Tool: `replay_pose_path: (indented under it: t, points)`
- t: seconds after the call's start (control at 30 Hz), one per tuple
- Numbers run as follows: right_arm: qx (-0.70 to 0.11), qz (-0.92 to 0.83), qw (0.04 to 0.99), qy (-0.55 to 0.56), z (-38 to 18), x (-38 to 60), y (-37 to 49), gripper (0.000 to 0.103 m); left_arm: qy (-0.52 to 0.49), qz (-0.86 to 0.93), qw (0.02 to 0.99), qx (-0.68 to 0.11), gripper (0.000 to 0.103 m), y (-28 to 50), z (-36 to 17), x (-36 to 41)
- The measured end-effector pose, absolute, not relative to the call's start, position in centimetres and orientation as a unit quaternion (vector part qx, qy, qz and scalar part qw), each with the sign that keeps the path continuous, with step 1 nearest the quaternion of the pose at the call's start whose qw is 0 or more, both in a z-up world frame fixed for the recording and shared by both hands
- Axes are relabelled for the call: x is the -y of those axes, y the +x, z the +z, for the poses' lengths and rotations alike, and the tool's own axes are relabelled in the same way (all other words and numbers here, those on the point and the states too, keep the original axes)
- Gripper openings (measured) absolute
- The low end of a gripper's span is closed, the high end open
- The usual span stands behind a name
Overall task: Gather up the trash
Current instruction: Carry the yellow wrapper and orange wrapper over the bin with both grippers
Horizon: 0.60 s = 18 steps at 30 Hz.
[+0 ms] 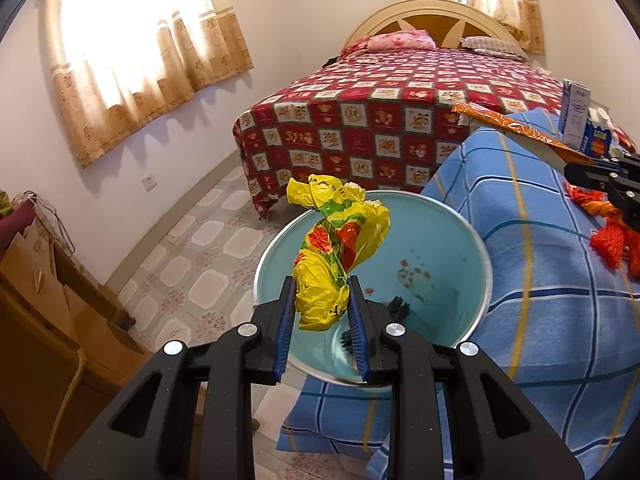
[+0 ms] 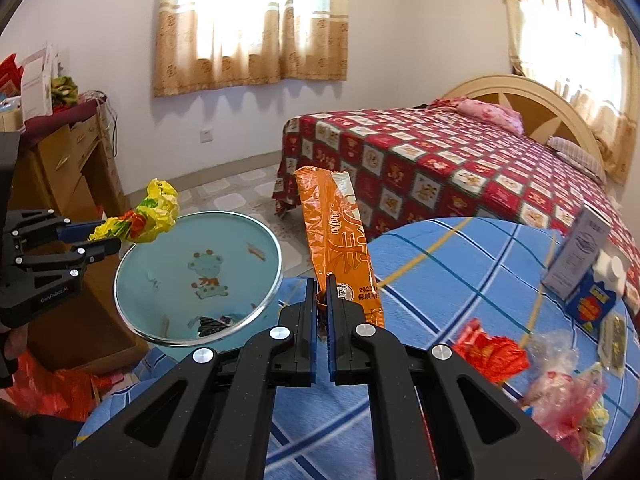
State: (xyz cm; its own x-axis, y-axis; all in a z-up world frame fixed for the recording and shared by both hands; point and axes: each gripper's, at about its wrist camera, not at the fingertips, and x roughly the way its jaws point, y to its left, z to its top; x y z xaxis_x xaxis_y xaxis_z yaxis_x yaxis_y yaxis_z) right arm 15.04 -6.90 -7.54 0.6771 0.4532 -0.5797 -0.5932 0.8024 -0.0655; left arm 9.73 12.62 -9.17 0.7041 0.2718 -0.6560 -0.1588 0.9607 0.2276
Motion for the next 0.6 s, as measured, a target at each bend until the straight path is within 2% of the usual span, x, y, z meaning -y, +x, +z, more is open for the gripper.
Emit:
replay_pose_path:
  t: [0.6]
  points:
    - [-0.281,0.324,0.889,-0.162,-8.5,2.8,15.1,0.005,0.069,0.148,0.912,-0.376,0.026,9.3,-9.5,-15.4]
